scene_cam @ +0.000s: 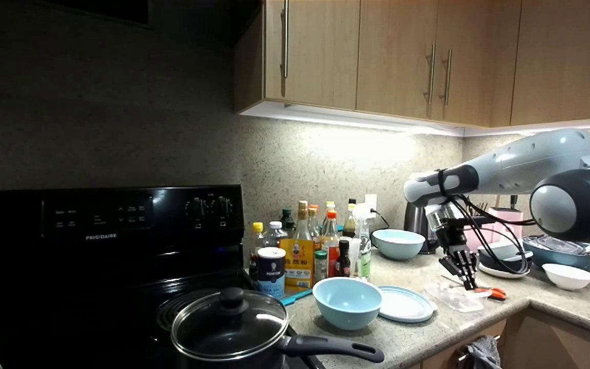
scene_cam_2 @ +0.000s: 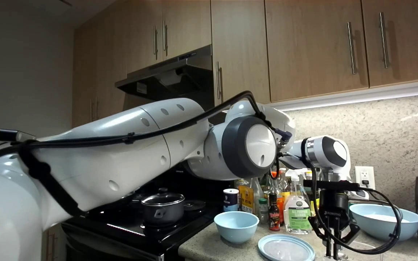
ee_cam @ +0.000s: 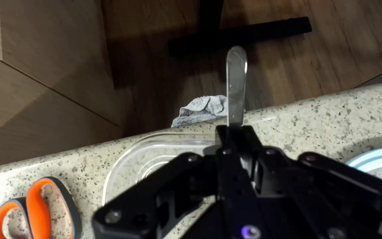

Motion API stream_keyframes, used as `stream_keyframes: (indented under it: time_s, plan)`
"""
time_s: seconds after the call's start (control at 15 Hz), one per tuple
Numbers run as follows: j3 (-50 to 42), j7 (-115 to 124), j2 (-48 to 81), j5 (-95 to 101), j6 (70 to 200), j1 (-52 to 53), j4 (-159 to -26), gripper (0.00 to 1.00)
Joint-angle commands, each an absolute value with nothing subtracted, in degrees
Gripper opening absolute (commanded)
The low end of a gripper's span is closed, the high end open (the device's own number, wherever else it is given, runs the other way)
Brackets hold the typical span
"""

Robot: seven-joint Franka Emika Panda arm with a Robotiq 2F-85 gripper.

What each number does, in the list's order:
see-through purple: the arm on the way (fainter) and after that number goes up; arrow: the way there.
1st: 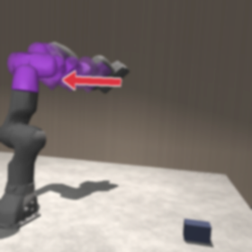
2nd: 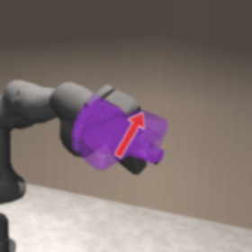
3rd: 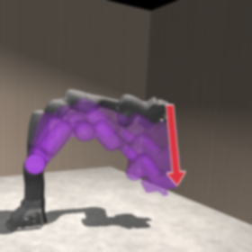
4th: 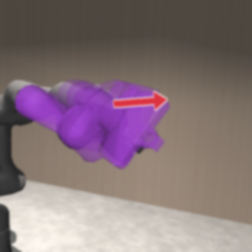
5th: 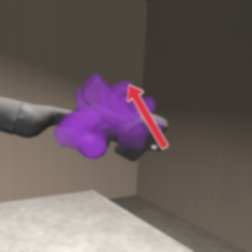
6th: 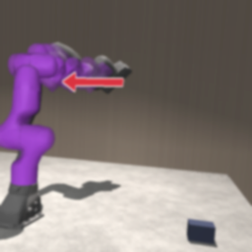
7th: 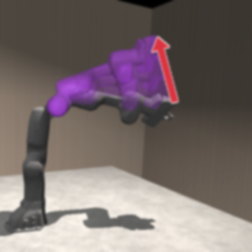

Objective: Put the fork inside the container

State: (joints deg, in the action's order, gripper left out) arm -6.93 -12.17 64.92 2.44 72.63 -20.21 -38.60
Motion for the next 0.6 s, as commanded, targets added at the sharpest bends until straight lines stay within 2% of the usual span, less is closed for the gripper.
stream_keyframes:
  time_s: [0.0,0.07,0.2,0.53]
  plan:
    - [-6.3,-7.7,69.1,1.5,68.4,-20.5,-30.7,0.06]
    - [-6.1,-7.2,70.0,1.4,67.4,-20.6,-29.2,0.36]
    - [-6.0,-6.5,71.6,1.5,65.4,-20.6,-26.0,0.42]
    - [-5.5,-5.9,74.5,1.6,61.8,-20.7,-19.9,0.75]
